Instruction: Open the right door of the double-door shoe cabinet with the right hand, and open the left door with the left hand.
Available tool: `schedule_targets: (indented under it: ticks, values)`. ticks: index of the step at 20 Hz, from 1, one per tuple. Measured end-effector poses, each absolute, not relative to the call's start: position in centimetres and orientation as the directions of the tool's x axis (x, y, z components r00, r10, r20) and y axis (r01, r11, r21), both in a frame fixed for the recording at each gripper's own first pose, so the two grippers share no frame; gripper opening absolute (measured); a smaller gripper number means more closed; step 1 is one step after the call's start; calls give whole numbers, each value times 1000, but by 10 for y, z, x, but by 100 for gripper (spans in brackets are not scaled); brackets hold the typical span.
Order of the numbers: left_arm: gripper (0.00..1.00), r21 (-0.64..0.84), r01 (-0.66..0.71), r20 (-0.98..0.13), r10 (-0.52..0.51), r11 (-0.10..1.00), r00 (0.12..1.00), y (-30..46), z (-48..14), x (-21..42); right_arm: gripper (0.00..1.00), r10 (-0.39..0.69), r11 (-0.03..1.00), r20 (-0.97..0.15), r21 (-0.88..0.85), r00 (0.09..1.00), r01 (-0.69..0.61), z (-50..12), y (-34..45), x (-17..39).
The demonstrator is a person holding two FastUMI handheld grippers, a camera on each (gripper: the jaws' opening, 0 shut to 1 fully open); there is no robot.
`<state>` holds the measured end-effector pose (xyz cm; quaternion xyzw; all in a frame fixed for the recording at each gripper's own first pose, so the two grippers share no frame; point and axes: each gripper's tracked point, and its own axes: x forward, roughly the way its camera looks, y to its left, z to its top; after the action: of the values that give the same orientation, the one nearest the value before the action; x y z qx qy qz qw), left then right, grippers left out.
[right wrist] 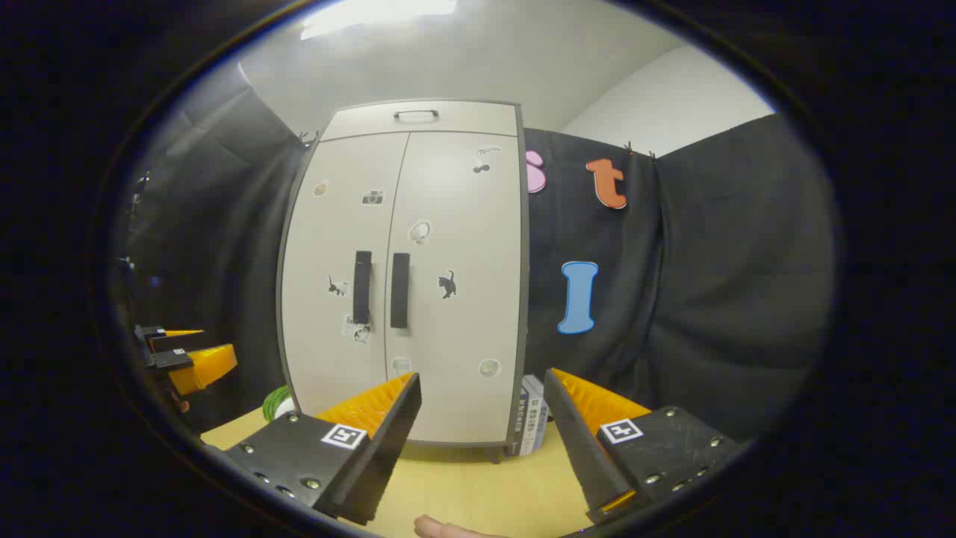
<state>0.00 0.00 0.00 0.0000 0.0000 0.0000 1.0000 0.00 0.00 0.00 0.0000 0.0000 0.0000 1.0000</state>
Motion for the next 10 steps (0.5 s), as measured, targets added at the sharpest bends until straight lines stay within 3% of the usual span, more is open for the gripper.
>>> schedule_targets:
  ticks: [7,9,10]
  values:
    - [97,9,5,32,-6,1000,999,6,6,10,98,13,1000,0,-2,1000,-13,-17,1,13]
    - [98,-10,-8,22,8,1000,1000,11,0,11,94,21,1000,5,-4,1000,-21,-17,4,18]
    - [98,-19,-16,14,16,1000,1000,15,-4,13,98,27,1000,3,-1,1000,-27,-17,5,21]
